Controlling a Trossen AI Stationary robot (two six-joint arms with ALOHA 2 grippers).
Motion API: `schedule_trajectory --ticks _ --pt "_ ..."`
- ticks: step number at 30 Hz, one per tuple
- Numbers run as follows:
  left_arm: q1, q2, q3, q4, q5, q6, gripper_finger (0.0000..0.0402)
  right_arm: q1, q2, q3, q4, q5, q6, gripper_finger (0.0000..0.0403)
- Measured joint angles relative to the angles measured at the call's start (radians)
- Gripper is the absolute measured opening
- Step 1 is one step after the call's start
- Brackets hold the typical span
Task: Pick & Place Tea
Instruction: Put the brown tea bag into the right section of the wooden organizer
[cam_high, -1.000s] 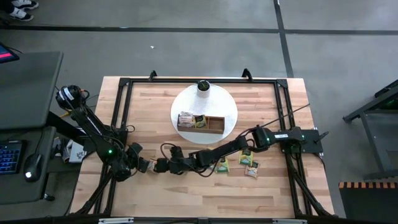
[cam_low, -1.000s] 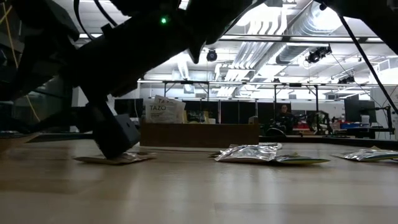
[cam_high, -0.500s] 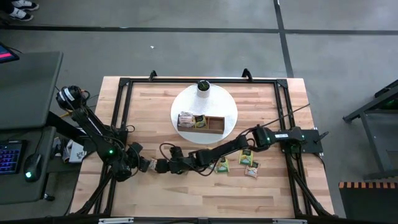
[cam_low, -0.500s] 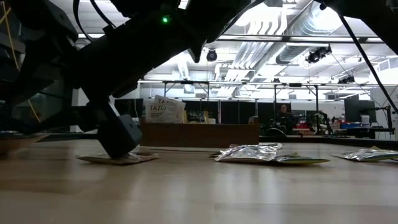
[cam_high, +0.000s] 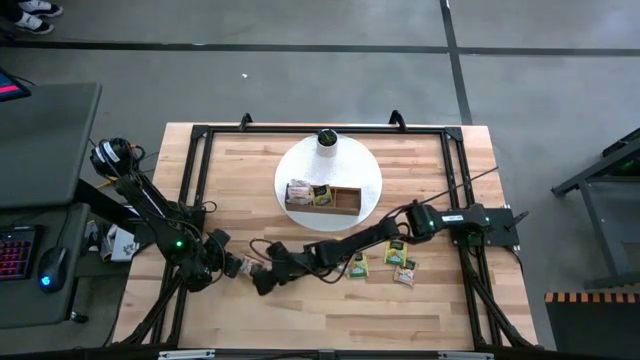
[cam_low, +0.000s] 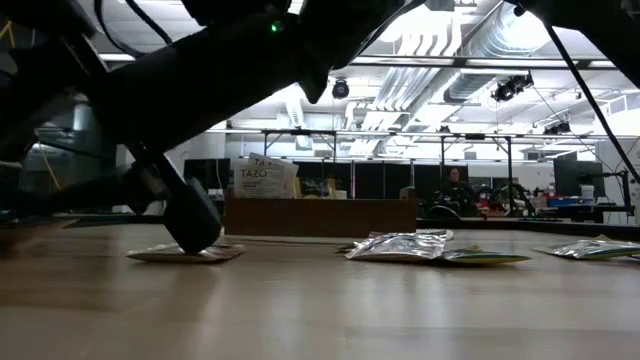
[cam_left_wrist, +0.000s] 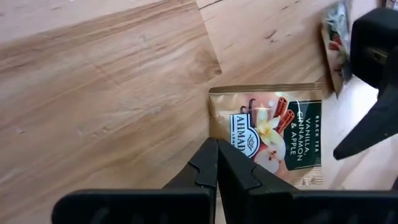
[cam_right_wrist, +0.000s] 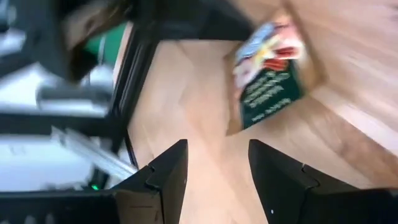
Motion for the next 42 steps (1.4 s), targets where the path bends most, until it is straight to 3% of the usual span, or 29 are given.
schedule_trajectory --ticks 7,12,17,22,26,32,42 --pt "0.0 -0.001 0.001 0.009 0.022 0.006 0.0 0.006 -0.023 0.025 -0.036 -0.057 -0.47 0.0165" --pt "0.0 -0.001 0.002 0.01 0.026 0.011 0.0 0.013 -0.042 0.076 -0.12 -0.141 -0.715 0.0165" --pt "0.0 -0.001 0.002 0.009 0.028 0.011 0.0 0.037 -0.045 0.123 -0.221 -0.153 -1.004 0.0165" --pt "0.0 -0.002 0.003 0.014 0.028 0.011 0.0 0.076 -0.047 0.146 -0.373 0.05 -1.393 0.0165" --pt "0.0 -0.002 0.003 0.016 0.029 0.011 0.0 0.091 -0.045 0.146 -0.378 0.242 -1.636 0.0165" --pt "0.0 -0.002 0.003 0.024 0.029 0.011 0.0 0.071 -0.029 0.146 -0.37 0.266 -1.69 0.0165" --pt "0.001 -0.002 0.003 0.037 0.055 0.01 0.0 0.04 0.01 0.146 -0.338 0.188 -1.764 0.0165"
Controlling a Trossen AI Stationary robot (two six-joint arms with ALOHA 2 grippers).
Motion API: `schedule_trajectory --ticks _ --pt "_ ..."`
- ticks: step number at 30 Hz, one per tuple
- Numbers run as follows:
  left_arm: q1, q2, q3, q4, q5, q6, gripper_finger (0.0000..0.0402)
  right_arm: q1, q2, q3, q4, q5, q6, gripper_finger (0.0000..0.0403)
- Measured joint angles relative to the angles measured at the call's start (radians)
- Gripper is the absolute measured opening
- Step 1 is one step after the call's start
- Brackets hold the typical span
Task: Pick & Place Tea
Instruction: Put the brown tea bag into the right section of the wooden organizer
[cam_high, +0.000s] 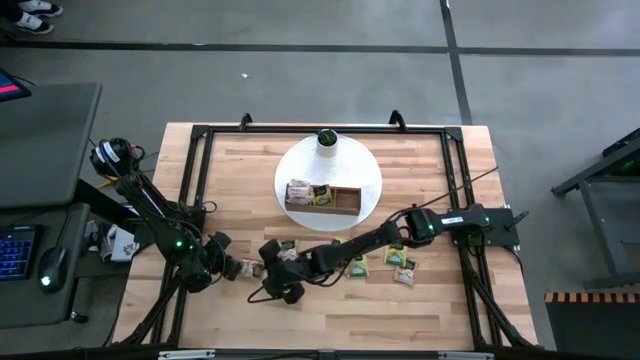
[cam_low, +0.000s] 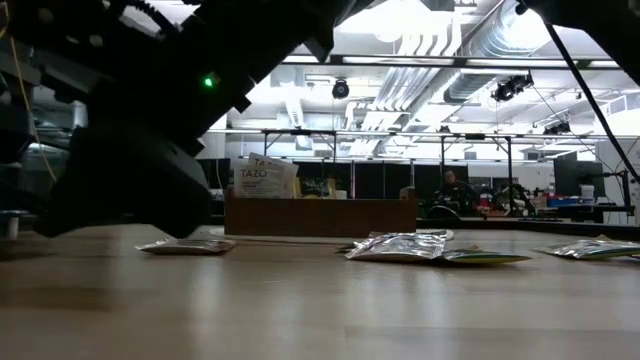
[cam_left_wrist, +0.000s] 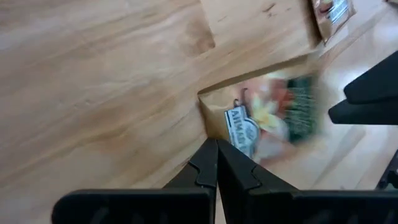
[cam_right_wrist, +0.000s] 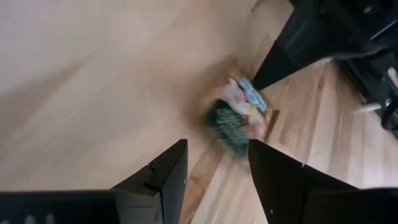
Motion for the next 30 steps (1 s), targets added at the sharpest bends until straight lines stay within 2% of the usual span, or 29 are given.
schedule_trajectory --ticks 10,20,25,30 --pt "-0.002 0.104 -0.022 0.116 -0.031 -0.053 0.0 0.0 0.008 0.0 -0.002 -0.013 -0.002 0.0165" --pt "-0.001 0.114 -0.023 0.123 -0.026 -0.063 0.0 -0.014 0.008 0.0 0.001 0.046 -0.061 0.0165" --pt "-0.001 0.114 -0.024 0.124 -0.019 -0.063 0.0 -0.017 0.008 0.0 -0.001 0.144 -0.09 0.0165" --pt "-0.001 0.114 -0.024 0.126 -0.016 -0.063 0.0 -0.007 0.008 0.0 -0.001 0.143 -0.098 0.0165"
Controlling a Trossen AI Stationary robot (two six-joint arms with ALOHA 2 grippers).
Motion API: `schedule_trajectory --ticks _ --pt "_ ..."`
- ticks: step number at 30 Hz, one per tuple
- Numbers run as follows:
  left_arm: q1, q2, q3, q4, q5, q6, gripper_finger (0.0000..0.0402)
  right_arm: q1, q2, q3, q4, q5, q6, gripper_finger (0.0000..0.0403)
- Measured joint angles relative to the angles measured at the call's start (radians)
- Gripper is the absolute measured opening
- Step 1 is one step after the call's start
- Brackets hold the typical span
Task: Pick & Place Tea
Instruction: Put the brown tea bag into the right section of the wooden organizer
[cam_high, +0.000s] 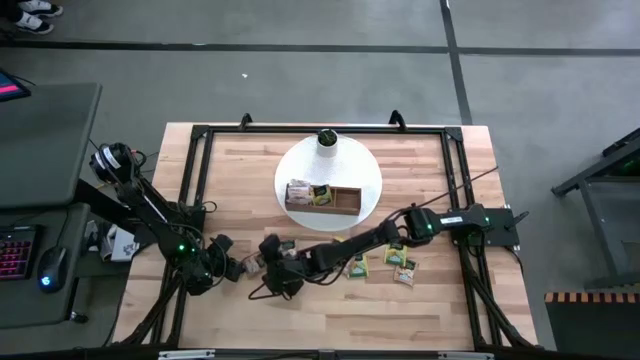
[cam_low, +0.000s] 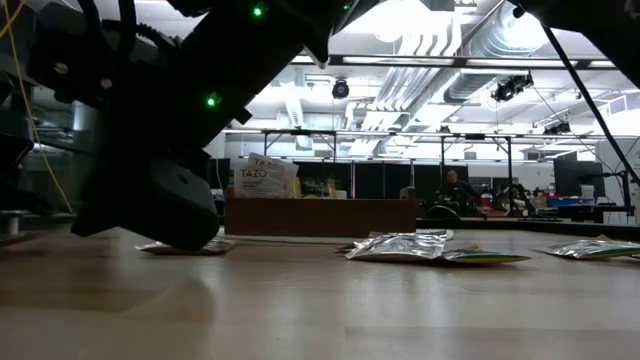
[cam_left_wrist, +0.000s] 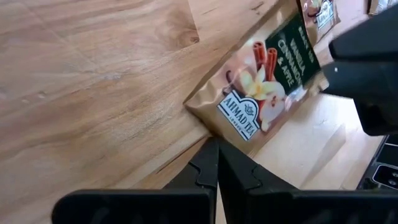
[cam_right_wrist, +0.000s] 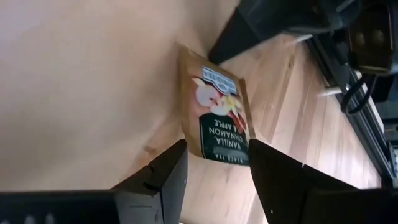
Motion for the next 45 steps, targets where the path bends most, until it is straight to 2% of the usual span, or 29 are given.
schedule_trajectory --ticks 10,15,20,25,30,33,38,45 --pt "0.0 0.001 -0.001 -0.002 0.0 0.0 0.0 0.004 0.0 0.0 0.018 -0.023 0.011 0.0162" --pt "0.0 0.001 -0.002 -0.002 0.0 0.0 0.0 0.004 0.0 0.0 0.032 -0.061 0.01 0.0142" --pt "0.0 0.002 -0.002 -0.001 0.0 0.003 0.0 0.004 0.0 0.0 0.03 -0.055 0.003 0.012" --pt "0.0 0.002 -0.002 0.002 -0.001 0.008 0.0 0.004 0.0 0.0 0.03 -0.053 0.002 0.0084" --pt "0.0 0.002 -0.003 0.003 -0.001 0.011 0.0 0.006 0.0 0.0 0.029 -0.057 0.018 0.0016" --pt "0.0 0.002 -0.003 0.003 -0.001 0.011 0.0 0.013 0.0 0.0 0.03 -0.057 0.024 0.0008" --pt "-0.001 0.003 -0.004 0.011 -0.019 0.022 0.0001 0.026 0.0 0.002 0.017 -0.054 0.121 0.0003" --pt "-0.001 0.004 -0.005 0.046 -0.041 0.114 0.0001 0.043 -0.027 0.003 -0.024 -0.008 0.275 0.0001"
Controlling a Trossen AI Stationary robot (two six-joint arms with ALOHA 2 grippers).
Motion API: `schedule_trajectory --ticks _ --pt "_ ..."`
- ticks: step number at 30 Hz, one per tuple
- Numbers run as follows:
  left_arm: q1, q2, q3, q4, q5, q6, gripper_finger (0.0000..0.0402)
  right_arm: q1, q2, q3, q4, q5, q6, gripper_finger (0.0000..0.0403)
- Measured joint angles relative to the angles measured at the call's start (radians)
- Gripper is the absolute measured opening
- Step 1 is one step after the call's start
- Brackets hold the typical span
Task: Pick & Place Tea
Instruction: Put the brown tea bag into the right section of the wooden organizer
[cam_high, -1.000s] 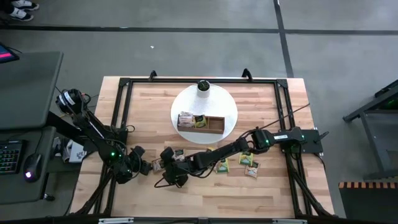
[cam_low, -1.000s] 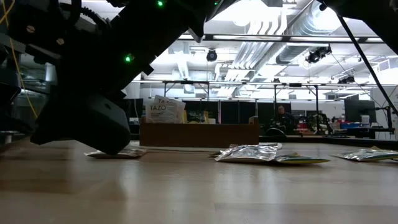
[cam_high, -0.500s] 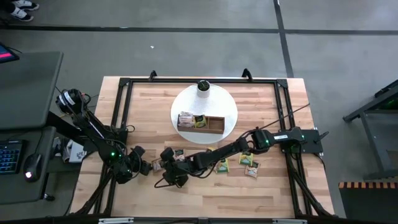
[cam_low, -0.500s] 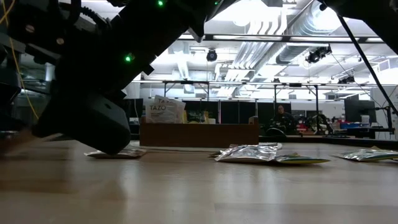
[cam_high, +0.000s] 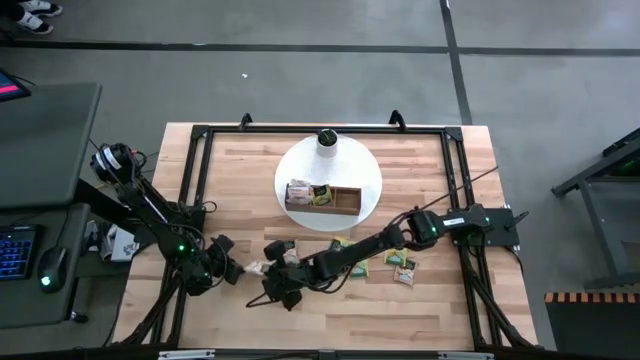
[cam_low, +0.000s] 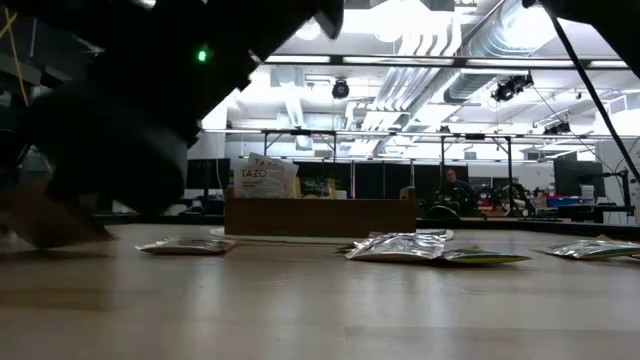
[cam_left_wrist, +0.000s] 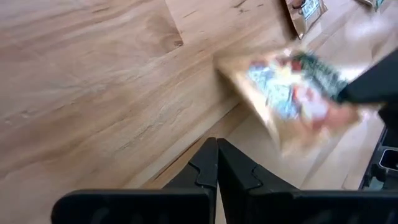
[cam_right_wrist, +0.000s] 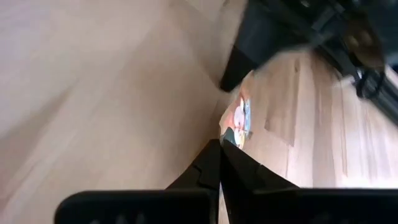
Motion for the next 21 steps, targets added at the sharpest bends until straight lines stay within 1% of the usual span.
schedule_trajectory --ticks 8,12,15,21 --pt "0.0 -0.001 0.001 0.008 -0.012 0.009 0.0001 0.006 -0.079 0.0 -0.09 0.072 0.202 0.0001" --pt "0.0 -0.002 0.003 0.015 -0.038 0.012 0.0001 0.006 -0.124 0.0 -0.158 0.081 0.336 0.0" --pt "0.001 -0.001 0.003 0.047 -0.082 0.055 0.0001 0.005 -0.166 -0.002 -0.197 0.08 0.428 0.0" --pt "0.002 -0.001 0.021 0.09 -0.178 0.173 0.0001 0.002 -0.26 0.0 -0.267 0.065 0.666 0.0"
